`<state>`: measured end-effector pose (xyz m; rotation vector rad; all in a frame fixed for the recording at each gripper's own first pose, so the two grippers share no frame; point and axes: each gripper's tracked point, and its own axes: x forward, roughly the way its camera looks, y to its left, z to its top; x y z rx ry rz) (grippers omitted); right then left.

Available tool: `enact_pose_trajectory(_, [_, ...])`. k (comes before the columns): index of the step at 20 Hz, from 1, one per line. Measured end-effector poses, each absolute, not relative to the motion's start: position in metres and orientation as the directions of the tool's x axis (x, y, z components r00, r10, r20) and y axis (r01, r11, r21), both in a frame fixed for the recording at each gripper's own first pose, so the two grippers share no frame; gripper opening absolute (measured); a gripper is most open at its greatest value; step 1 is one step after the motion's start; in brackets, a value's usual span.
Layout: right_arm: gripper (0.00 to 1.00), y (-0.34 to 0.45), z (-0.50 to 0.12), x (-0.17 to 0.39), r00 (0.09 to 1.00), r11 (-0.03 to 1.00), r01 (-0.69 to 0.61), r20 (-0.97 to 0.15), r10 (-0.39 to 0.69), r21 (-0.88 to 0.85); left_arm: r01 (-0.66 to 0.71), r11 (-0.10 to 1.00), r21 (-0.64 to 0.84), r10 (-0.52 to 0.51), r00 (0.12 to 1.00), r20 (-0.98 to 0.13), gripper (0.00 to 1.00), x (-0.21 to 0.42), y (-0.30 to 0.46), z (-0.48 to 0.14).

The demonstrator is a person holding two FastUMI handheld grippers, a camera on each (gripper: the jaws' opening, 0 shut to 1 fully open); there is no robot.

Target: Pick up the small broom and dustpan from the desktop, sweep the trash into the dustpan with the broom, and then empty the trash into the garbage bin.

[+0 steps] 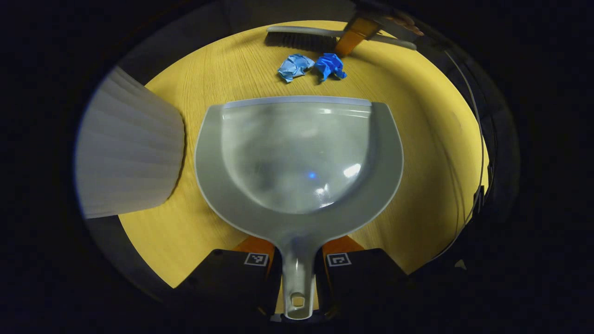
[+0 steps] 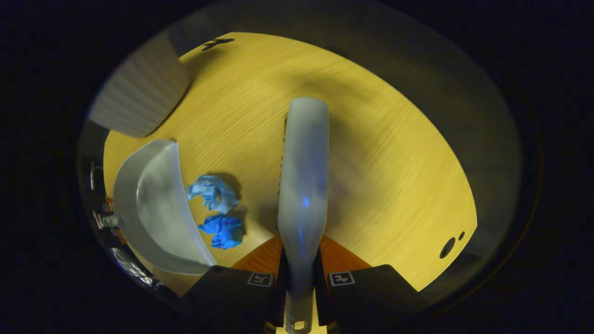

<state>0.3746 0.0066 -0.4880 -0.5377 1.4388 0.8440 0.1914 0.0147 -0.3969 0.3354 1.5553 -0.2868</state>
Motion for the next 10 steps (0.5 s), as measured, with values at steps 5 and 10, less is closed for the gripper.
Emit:
enact_pose_trajectory(5, [0.30, 0.035, -0.454, 0.282, -0.337, 0.464, -0.765, -0.891, 0.304, 0.447, 0.404, 0.915, -0.007, -0.018, 0.023, -1.000, 0.29, 0.189, 0.014, -0.400])
enact_pose_trajectory(10, [0.29, 0.012, -0.453, 0.269, -0.311, 0.487, -0.777, -0.916, 0.252, 0.398, 0.403, 0.915, -0.029, -0.050, 0.041, -0.998, 0.29, 0.176, 0.015, -0.403])
